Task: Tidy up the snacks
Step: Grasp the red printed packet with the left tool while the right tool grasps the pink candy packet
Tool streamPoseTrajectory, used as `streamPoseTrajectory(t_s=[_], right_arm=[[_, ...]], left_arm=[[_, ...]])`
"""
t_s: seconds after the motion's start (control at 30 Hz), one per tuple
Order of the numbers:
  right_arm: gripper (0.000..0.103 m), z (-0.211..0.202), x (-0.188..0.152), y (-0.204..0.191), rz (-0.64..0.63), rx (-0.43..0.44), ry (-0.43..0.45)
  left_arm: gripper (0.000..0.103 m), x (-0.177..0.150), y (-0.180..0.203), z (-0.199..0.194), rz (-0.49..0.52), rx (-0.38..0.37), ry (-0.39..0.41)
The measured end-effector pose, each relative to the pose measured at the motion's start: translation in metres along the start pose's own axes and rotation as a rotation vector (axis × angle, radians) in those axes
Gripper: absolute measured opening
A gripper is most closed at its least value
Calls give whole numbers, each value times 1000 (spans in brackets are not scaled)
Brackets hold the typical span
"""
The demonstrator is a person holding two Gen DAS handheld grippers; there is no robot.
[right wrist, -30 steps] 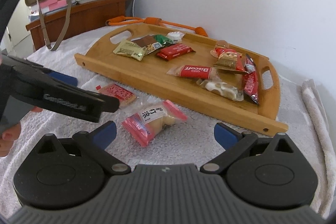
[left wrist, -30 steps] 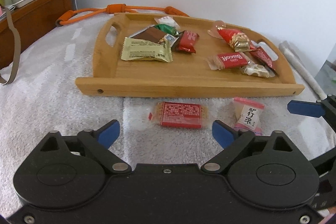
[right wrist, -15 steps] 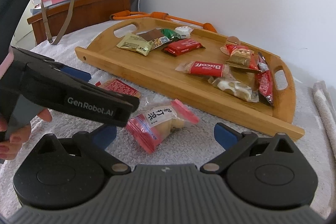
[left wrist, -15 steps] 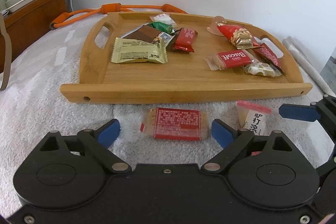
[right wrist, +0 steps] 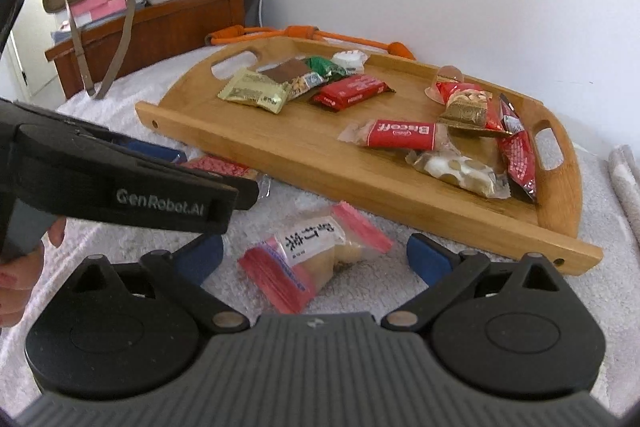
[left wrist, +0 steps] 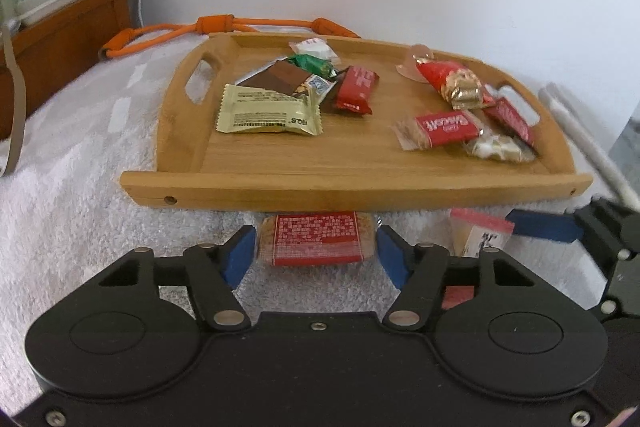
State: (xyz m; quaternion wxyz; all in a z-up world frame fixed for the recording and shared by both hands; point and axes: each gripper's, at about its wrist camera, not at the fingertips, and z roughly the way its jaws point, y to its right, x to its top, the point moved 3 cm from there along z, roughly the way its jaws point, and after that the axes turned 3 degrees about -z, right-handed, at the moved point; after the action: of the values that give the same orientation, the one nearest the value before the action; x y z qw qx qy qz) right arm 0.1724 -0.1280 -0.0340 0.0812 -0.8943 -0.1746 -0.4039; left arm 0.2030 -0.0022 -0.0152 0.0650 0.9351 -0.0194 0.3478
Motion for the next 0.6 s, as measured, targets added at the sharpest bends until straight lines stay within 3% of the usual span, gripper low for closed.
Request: streamPoseTrajectory(t_s=[0.2,0.33,0.6], right_arm=[[90,-4,5,-3,3,1,11],[69,-6,7,-1,-7,-26,2],[49,-22,13,1,2,-42,2]], left_arm=[[63,2,-7,-4,-31,-7,-3],[62,2,-11,-6,-58,2,-26],[62,0,-13,-20,-37,35,-27]])
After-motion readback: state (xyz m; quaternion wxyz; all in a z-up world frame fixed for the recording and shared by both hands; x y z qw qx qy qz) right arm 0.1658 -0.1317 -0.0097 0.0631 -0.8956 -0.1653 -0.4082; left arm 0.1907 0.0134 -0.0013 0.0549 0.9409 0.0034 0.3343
